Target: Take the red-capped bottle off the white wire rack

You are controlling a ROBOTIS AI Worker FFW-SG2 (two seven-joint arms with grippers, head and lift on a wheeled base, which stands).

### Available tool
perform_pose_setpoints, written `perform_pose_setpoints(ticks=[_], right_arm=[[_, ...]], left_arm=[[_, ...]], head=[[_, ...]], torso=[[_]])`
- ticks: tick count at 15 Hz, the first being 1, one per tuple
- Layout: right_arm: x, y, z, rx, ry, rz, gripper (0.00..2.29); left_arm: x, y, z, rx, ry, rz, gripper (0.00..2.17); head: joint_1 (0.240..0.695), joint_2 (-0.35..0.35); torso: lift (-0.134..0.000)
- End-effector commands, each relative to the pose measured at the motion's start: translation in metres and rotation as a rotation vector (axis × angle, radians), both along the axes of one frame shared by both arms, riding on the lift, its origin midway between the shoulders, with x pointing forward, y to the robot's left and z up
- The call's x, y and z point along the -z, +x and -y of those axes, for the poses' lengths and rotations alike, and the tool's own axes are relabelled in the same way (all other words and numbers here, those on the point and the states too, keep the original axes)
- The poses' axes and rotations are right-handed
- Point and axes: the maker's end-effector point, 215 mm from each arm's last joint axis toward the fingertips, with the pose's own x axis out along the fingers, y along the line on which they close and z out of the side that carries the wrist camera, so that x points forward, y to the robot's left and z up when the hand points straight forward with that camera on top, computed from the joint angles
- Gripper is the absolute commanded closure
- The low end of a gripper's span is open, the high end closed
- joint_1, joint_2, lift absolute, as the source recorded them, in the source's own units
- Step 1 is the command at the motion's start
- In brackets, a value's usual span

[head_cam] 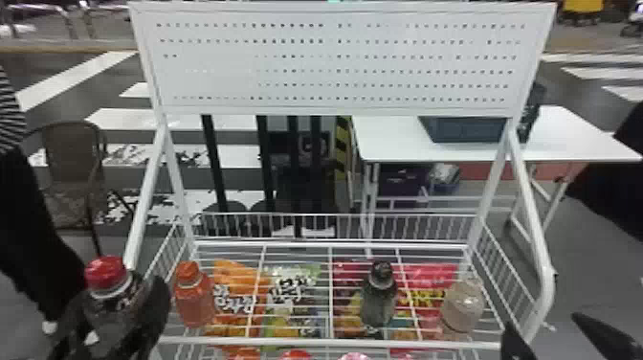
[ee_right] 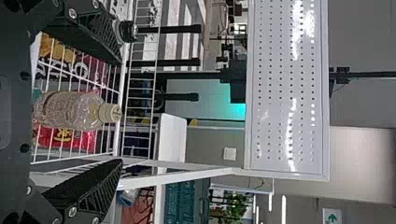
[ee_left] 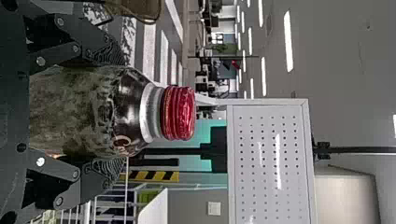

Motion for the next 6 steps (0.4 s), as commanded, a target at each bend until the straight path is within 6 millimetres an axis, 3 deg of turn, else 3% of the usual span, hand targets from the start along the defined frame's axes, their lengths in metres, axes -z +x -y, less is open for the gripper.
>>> perform_pose_setpoints(ticks=[1,6], right_arm=[[-0.0018,-0.0009,-0.0002,0.000,0.001,0.007,0.14],[-0.0019,-0.0006,-0.0001,0.000,0.004,0.011,0.14]], left_arm=[[-0.0022,0.0003,-0.0009,-0.001,0.002,0.004,1.48],[-0.0046,0.0002,-0.0056,-0.008,0.010,0.007,1.48]], head=[[0.499,0.000],[0.499,0.000]], torso=[[0.000],[0.000]])
